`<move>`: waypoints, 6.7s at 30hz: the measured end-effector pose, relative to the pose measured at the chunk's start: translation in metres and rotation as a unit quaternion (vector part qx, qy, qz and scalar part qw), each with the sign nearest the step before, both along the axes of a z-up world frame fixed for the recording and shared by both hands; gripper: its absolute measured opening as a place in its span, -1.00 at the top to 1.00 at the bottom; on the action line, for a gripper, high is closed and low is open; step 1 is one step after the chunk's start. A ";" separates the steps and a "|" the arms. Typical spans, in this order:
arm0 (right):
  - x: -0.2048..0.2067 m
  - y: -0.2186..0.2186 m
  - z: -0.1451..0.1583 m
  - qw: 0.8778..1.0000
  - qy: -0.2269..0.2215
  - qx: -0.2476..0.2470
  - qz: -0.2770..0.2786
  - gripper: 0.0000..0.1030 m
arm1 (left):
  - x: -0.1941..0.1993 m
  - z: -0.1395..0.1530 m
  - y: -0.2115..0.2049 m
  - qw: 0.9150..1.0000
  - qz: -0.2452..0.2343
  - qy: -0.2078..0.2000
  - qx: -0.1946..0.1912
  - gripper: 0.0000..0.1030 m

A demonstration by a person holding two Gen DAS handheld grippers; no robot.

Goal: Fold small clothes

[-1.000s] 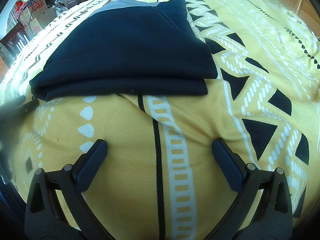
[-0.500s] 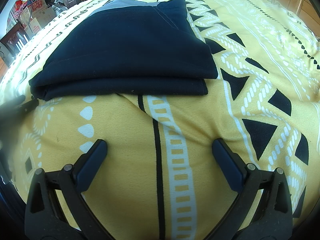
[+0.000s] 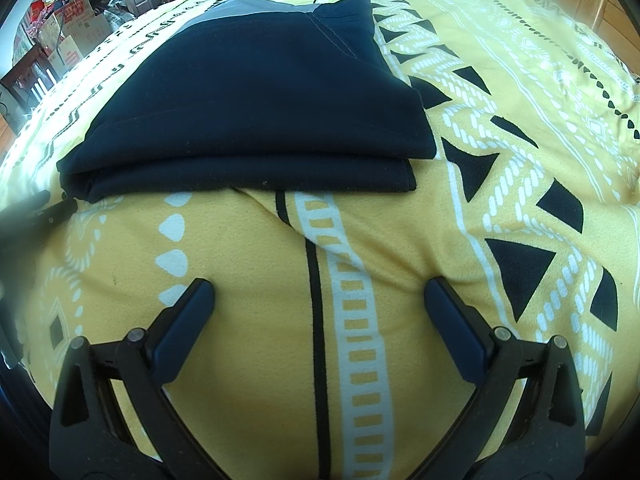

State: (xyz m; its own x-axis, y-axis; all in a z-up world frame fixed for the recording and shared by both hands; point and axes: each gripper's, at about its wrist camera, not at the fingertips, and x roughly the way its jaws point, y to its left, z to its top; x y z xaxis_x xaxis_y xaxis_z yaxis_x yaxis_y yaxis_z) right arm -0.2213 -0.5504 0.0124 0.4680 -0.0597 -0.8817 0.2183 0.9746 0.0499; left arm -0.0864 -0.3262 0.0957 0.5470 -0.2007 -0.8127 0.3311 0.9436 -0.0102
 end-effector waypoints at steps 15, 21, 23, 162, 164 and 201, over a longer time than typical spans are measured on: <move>-0.001 0.000 0.000 1.000 0.000 0.000 0.000 -1.00 | 0.000 0.000 0.000 1.000 0.000 0.000 0.000 -1.00; 0.001 -0.001 0.000 1.000 -0.001 0.000 -0.001 -1.00 | 0.001 0.000 0.000 1.000 0.000 0.000 -0.001 -1.00; 0.001 -0.001 0.000 1.000 -0.001 -0.001 -0.001 -1.00 | 0.001 0.000 0.000 1.000 0.000 0.000 -0.001 -1.00; -0.114 0.089 0.291 0.966 -0.243 -0.072 -0.044 -1.00 | -0.208 0.345 0.010 0.947 -0.006 -0.304 -0.108 -1.00; -0.119 0.090 0.293 0.965 -0.245 -0.077 -0.047 -1.00 | -0.211 0.342 0.008 0.948 -0.009 -0.301 -0.100 -1.00; -0.131 0.112 0.290 0.967 -0.242 -0.080 -0.024 -1.00 | -0.193 0.310 0.010 0.969 0.033 -0.243 -0.042 -1.00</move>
State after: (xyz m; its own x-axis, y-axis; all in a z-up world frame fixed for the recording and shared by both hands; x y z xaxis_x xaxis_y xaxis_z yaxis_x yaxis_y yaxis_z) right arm -0.3523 -0.4388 0.3028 0.8167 -0.2097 -0.5376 0.2526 0.9675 0.0063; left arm -0.2795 -0.3165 0.4059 0.8749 -0.2057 -0.4384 0.2542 0.9656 0.0542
